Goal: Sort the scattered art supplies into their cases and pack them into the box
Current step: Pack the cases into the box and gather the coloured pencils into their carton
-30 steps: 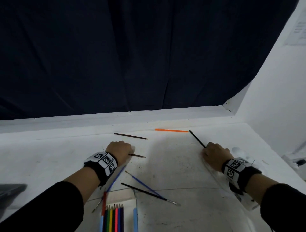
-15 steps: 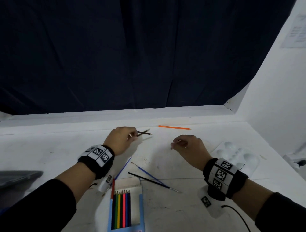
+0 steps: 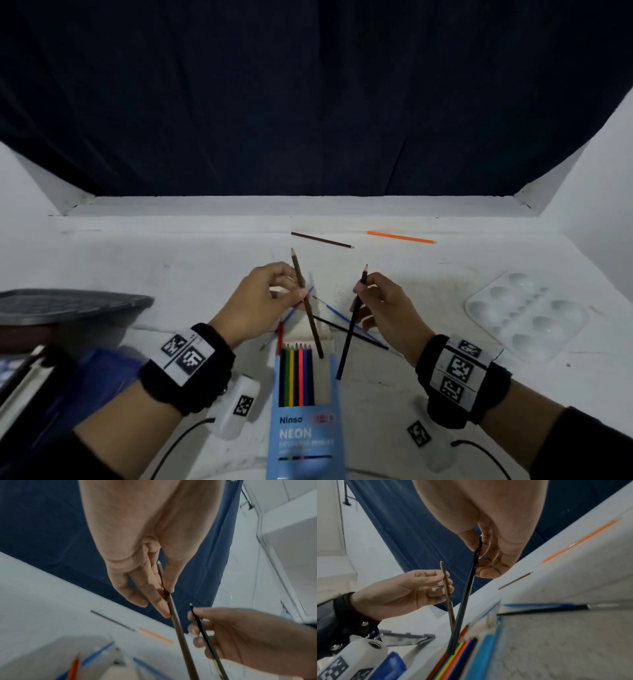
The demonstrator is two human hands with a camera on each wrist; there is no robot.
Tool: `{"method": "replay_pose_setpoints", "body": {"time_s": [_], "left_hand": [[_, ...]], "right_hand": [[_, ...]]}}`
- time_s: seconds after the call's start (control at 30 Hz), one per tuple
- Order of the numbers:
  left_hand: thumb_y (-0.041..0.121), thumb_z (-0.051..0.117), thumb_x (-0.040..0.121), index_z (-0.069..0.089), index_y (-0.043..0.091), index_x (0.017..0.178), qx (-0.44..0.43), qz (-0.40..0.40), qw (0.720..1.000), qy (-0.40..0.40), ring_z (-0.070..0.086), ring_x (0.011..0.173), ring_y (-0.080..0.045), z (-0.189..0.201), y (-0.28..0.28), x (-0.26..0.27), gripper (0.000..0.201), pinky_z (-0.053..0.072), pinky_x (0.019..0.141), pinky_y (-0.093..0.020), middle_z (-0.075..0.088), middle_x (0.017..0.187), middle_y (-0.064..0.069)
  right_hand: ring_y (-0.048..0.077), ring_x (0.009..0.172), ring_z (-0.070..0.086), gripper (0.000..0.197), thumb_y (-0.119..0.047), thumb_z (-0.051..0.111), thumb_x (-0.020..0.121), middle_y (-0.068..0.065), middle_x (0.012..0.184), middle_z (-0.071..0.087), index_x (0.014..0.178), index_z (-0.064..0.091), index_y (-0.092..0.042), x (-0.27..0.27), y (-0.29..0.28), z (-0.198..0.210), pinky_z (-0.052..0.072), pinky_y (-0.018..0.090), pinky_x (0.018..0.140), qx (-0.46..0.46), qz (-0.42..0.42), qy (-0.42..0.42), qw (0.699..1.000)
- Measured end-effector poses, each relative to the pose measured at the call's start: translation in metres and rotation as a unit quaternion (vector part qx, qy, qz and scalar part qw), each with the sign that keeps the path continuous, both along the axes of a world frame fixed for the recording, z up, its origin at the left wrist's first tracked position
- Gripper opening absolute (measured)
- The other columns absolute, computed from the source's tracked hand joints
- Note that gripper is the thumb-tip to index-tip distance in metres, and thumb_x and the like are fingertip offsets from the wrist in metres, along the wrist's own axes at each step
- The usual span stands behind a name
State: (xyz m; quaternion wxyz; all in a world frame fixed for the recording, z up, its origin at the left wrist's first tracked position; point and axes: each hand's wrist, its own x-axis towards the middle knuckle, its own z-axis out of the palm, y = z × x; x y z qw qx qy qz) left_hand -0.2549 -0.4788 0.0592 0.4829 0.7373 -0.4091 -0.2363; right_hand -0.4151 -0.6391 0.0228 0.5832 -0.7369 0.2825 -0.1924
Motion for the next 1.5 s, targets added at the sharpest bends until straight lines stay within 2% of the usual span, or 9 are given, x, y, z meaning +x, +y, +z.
{"method": "replay_pose_setpoints", "body": {"time_s": [0.17,0.3,0.53,0.63,0.83,0.97,1.1,1.23,1.5], "left_hand": [[0.02,0.074,0.089,0.063,0.014,0.091,0.072,-0.026,0.995,-0.07,0.072,0.073,-0.01,-0.041,0.006,-0.005,0.012,0.058,0.071,-0.03,0.073,0.08,0.003],[0.035,0.078,0.084,0.063,0.02,0.083,0.137,-0.056,0.978,-0.146,0.065,0.068,-0.003,-0.05,0.004,-0.008,0.021,0.05,0.065,-0.019,0.071,0.072,0.007],[0.065,0.064,0.08,0.055,0.024,0.081,0.286,-0.142,0.873,-0.368,0.052,0.077,-0.015,-0.057,0.005,-0.022,0.042,0.029,0.078,-0.036,0.057,0.078,0.009],[0.079,0.058,0.074,0.058,0.027,0.088,0.281,-0.154,0.834,-0.45,0.05,0.089,-0.015,-0.065,0.014,-0.031,0.054,0.025,0.08,-0.037,0.055,0.088,0.013],[0.081,0.04,0.072,0.06,0.033,0.117,0.209,-0.143,0.835,-0.488,0.054,0.098,-0.016,-0.081,0.039,-0.026,0.069,0.031,0.079,-0.036,0.055,0.105,0.01],[0.071,0.037,0.081,0.056,0.029,0.132,0.211,-0.17,0.82,-0.505,0.057,0.116,-0.012,-0.081,0.062,-0.024,0.069,0.041,0.081,-0.041,0.058,0.131,0.01],[0.065,0.036,0.089,0.057,0.029,0.133,0.222,-0.168,0.818,-0.503,0.055,0.129,-0.011,-0.087,0.076,-0.026,0.061,0.047,0.084,-0.046,0.057,0.14,0.011],[0.064,0.036,0.089,0.059,0.028,0.131,0.232,-0.171,0.818,-0.499,0.054,0.13,-0.01,-0.092,0.077,-0.026,0.06,0.049,0.082,-0.047,0.058,0.14,0.012],[0.064,0.036,0.086,0.065,0.026,0.126,0.239,-0.183,0.812,-0.5,0.059,0.124,-0.011,-0.082,0.072,-0.025,0.063,0.044,0.083,-0.05,0.063,0.134,0.011]], "right_hand": [[0.018,0.062,0.063,0.016,-0.018,0.044,0.104,0.012,0.078,0.068,0.096,0.05,-0.006,0.008,0.016,-0.016,0.054,0.037,0.056,-0.043,0.065,0.059,0.995],[0.034,0.066,0.066,0.013,-0.013,0.041,0.104,0.015,0.074,0.064,0.097,0.046,-0.004,0.014,0.019,-0.016,0.054,0.037,0.053,0.003,0.064,0.056,0.996],[0.026,0.06,0.066,0.012,-0.015,0.039,0.104,0.011,0.072,0.067,0.099,0.048,-0.009,0.022,0.021,-0.005,0.045,0.031,0.046,0.032,0.011,0.018,0.999],[0.017,0.061,0.063,0.012,-0.016,0.04,0.104,0.005,0.073,0.073,0.099,0.049,-0.011,0.022,0.021,-0.007,0.04,0.025,0.046,-0.006,-0.002,0.032,0.999],[0.02,0.064,0.064,0.005,-0.015,0.05,0.1,0.009,0.081,0.072,0.101,0.052,-0.01,0.017,0.024,-0.026,0.055,0.031,0.054,-0.015,0.013,0.044,0.999],[0.018,0.076,0.065,0.046,-0.013,0.069,0.09,0.006,0.098,0.064,0.131,0.048,-0.018,0.014,0.028,-0.038,0.055,0.023,0.064,-0.096,0.072,0.095,0.988],[0.02,0.096,0.06,0.046,-0.026,0.067,0.091,0.006,0.106,0.061,0.134,0.054,-0.015,0.008,0.037,-0.042,0.049,0.033,0.088,-0.259,0.143,0.142,0.945],[0.02,0.132,0.036,0.042,-0.049,0.05,0.096,-0.001,0.13,0.051,0.126,0.056,-0.021,-0.003,0.052,-0.043,0.038,0.045,0.102,-0.469,0.215,0.238,0.823],[0.024,0.124,0.055,0.038,-0.054,0.063,0.083,-0.003,0.107,0.071,0.099,0.074,-0.022,-0.02,0.077,-0.056,0.047,0.059,0.091,-0.585,0.219,0.252,0.739]]}}
